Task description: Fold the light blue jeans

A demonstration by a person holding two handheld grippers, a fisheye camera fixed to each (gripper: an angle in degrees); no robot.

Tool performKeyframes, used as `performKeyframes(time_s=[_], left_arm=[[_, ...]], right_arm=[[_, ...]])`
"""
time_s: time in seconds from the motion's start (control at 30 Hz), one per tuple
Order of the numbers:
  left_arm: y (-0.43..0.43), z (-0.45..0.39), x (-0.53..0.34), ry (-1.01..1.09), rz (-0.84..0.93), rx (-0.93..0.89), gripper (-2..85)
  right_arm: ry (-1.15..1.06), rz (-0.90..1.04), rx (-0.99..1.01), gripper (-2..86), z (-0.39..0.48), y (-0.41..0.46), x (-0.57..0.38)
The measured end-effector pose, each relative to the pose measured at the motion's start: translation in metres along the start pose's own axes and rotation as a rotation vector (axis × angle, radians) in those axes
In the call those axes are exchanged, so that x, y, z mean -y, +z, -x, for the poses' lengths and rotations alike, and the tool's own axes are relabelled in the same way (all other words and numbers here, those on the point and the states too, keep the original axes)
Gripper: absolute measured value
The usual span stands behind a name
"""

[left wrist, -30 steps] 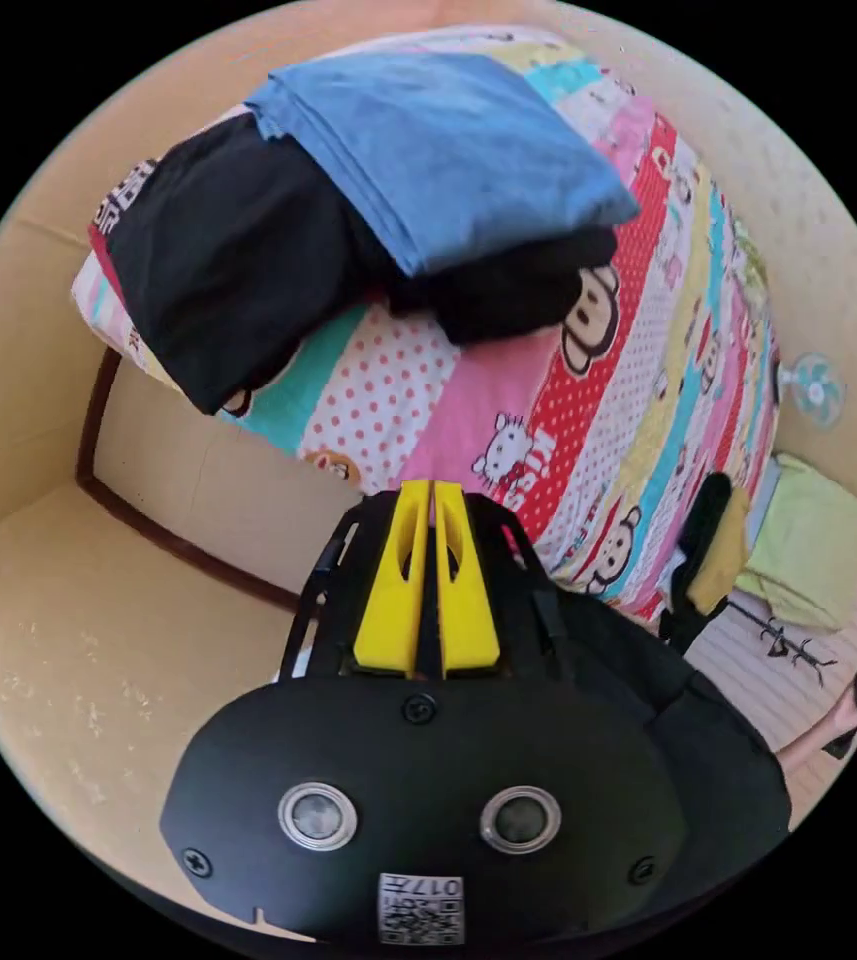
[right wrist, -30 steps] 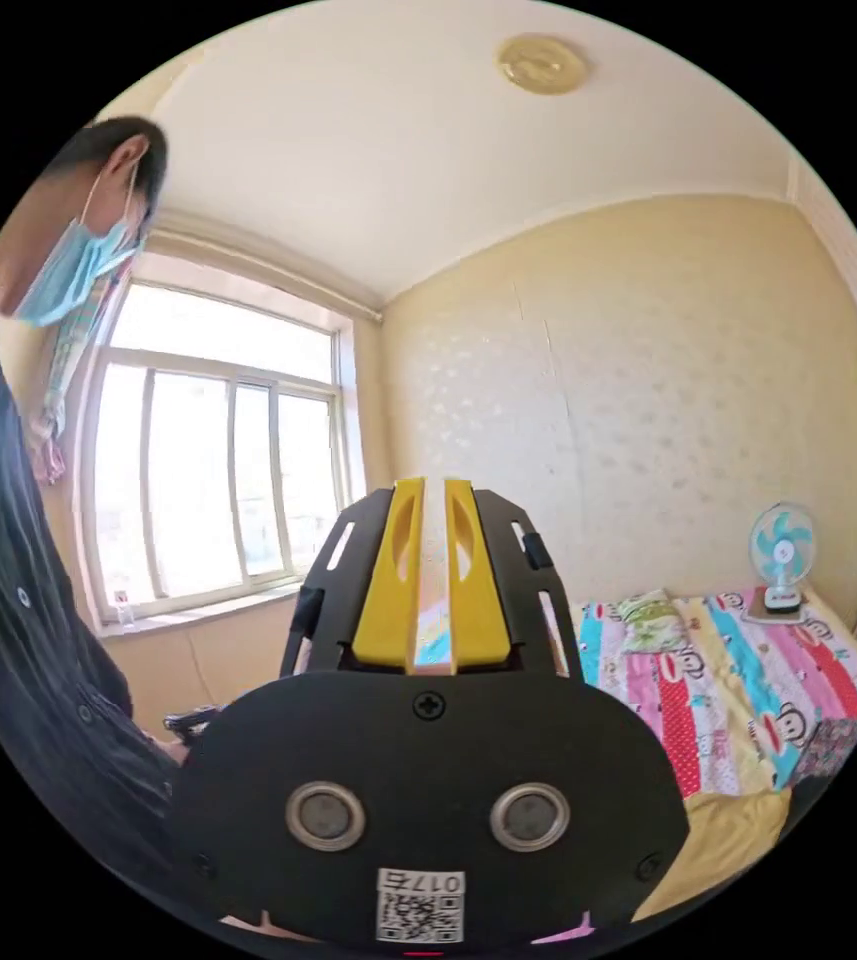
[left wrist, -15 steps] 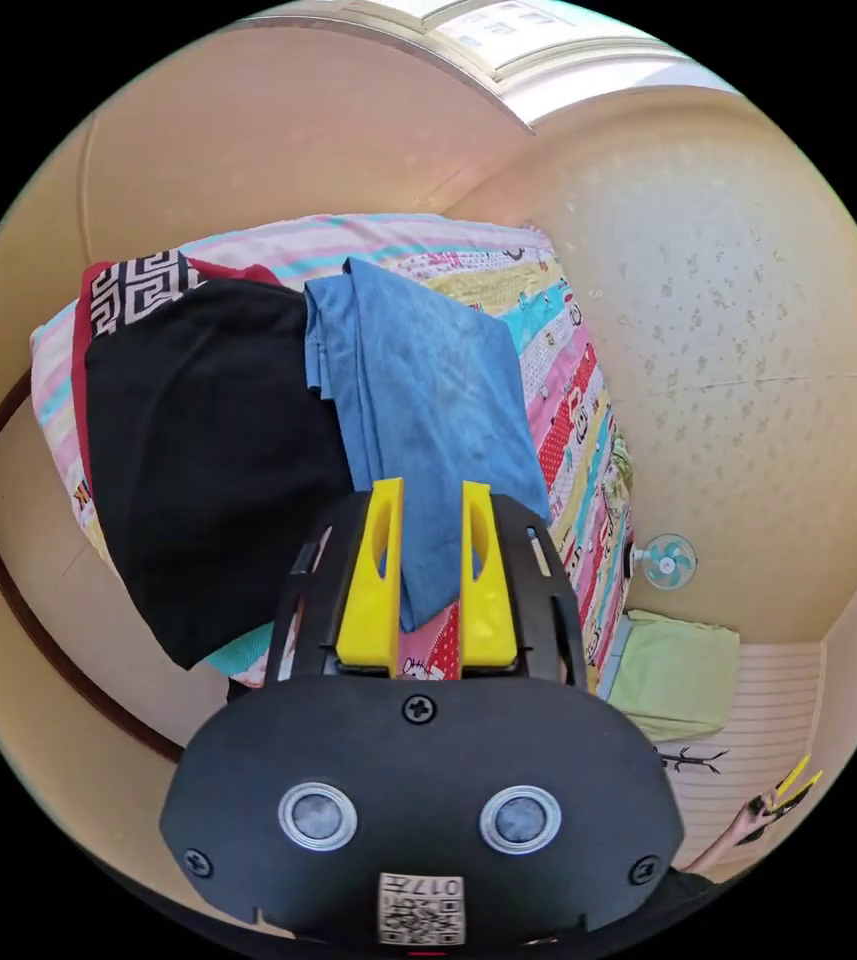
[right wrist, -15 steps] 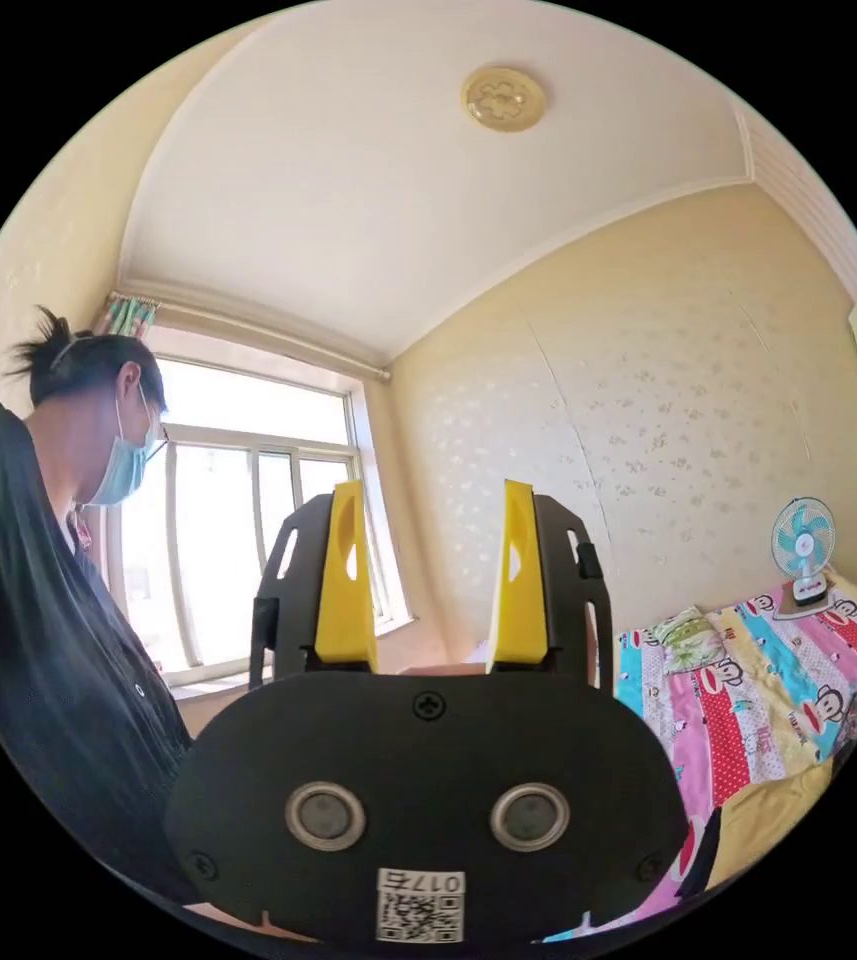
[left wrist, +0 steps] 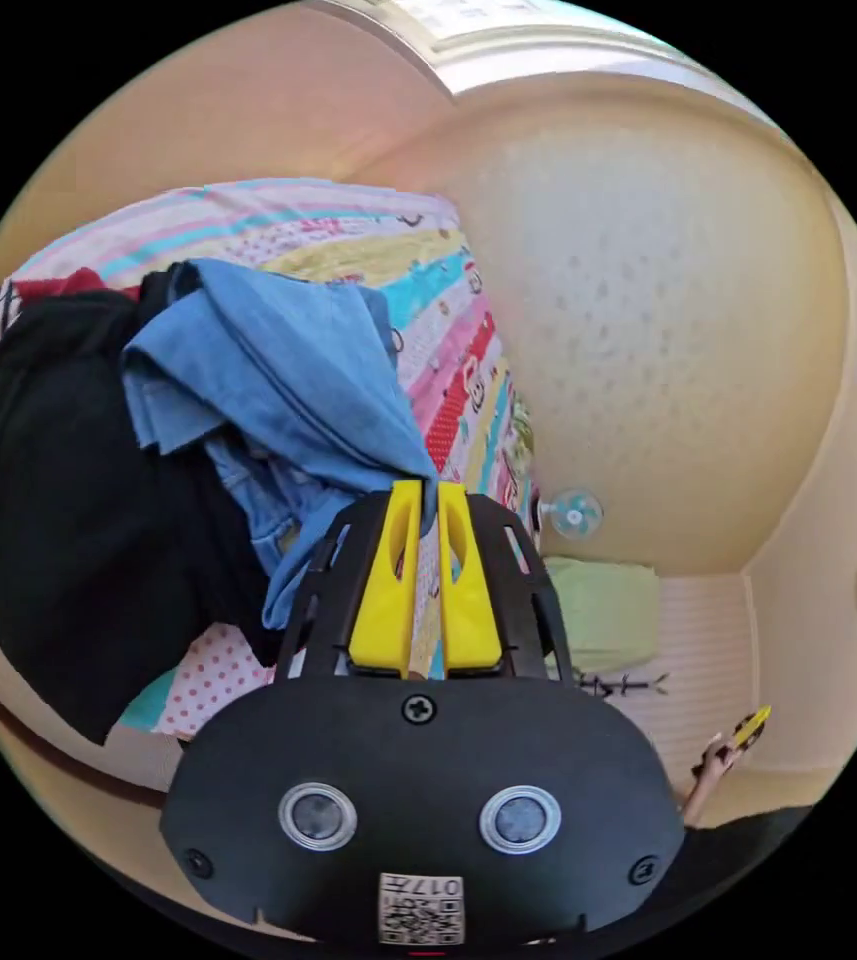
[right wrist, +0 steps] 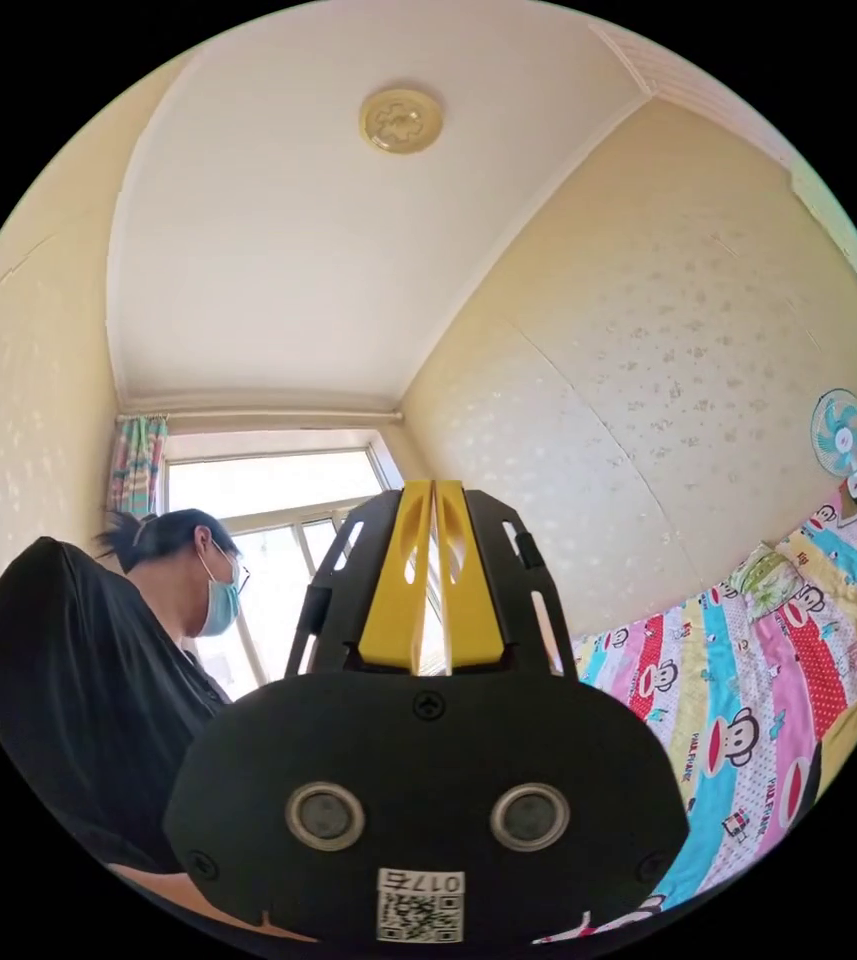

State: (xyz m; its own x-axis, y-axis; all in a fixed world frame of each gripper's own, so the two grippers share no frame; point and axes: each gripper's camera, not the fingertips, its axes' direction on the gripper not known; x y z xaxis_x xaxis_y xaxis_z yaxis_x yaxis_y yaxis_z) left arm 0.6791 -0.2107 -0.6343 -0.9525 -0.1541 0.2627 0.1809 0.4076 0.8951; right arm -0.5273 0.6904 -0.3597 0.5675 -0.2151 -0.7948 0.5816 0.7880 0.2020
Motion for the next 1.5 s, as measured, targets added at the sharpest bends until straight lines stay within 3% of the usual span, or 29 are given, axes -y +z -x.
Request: performKeyframes(time_s=[0.07, 0.13, 0.2, 0.27, 0.4, 0.47, 0.57, 0.63, 0.7, 0.77, 0.8, 0.83, 0.9, 1.07, 1.17, 1.27, 1.37, 1.5], left_arm=[[0.046, -0.066, -0.008, 0.316, 0.197, 0.059, 3.1], [0.089, -0.096, -0.029, 0.463, 0.365, 0.022, 3.0], [0.132, -0.097, -0.052, 0.486, 0.535, -0.066, 3.3], [0.171, -0.069, -0.08, 0.373, 0.648, -0.065, 4.2], [0.156, -0.021, -0.087, 0.226, 0.446, 0.045, 5.8], [0.116, 0.009, -0.067, 0.086, 0.165, 0.14, 6.9], [0.085, 0.037, -0.035, -0.076, -0.102, 0.257, 10.2], [0.091, 0.049, -0.015, -0.137, -0.161, 0.313, 11.6], [0.121, 0.062, 0.011, -0.156, -0.099, 0.257, 10.9], [0.17, 0.077, 0.033, -0.255, 0.037, 0.186, 4.7], [0.175, 0.074, 0.033, -0.26, 0.004, 0.179, 3.4], [0.182, 0.054, 0.028, -0.177, -0.086, 0.118, 0.9], [0.203, 0.007, 0.028, -0.006, -0.061, 0.001, -0.1], [0.252, -0.208, -0.007, 0.664, 0.194, -0.428, -0.8], [0.267, -0.307, -0.053, 0.92, 0.283, -0.441, -0.7], [0.291, -0.369, -0.093, 1.048, 0.345, -0.383, -0.6], [0.304, -0.398, -0.123, 1.122, 0.322, -0.378, -0.4], [0.315, -0.387, -0.112, 1.075, 0.322, -0.404, -0.1]], right_arm=[[-0.014, 0.018, -0.015, 0.3, -0.001, 0.002, -0.003], [-0.06, 0.053, -0.028, 0.3, 0.001, 0.01, -0.006], [-0.131, 0.105, -0.045, 0.3, 0.005, 0.026, -0.009], [-0.145, 0.139, -0.031, 0.3, 0.004, 0.04, -0.012], [-0.157, 0.232, -0.012, 0.4, 0.001, 0.07, -0.018], [-0.174, 0.269, -0.043, 0.5, 0.001, 0.081, -0.021], [-0.17, 0.317, -0.075, 0.6, -0.002, 0.1, -0.031], [-0.151, 0.36, -0.065, 0.7, -0.004, 0.115, -0.039], [-0.144, 0.397, -0.045, 1.2, -0.003, 0.133, -0.052], [-0.131, 0.415, -0.046, 1.7, -0.002, 0.142, -0.06], [-0.115, 0.423, -0.052, 2.3, -0.002, 0.146, -0.065], [-0.108, 0.429, -0.056, 2.6, -0.002, 0.148, -0.068], [-0.114, 0.495, -0.101, 4.1, 0.003, 0.157, -0.078], [-0.166, 0.74, -0.233, 9.2, 0.021, 0.187, -0.113], [-0.119, 0.872, -0.135, 12.8, 0.026, 0.21, -0.144], [-0.108, 0.914, -0.146, 15.4, 0.045, 0.232, -0.179], [-0.217, 1.043, -0.279, 15.7, 0.068, 0.26, -0.215], [-0.426, 1.102, -0.406, 6.6, 0.097, 0.274, -0.241]])
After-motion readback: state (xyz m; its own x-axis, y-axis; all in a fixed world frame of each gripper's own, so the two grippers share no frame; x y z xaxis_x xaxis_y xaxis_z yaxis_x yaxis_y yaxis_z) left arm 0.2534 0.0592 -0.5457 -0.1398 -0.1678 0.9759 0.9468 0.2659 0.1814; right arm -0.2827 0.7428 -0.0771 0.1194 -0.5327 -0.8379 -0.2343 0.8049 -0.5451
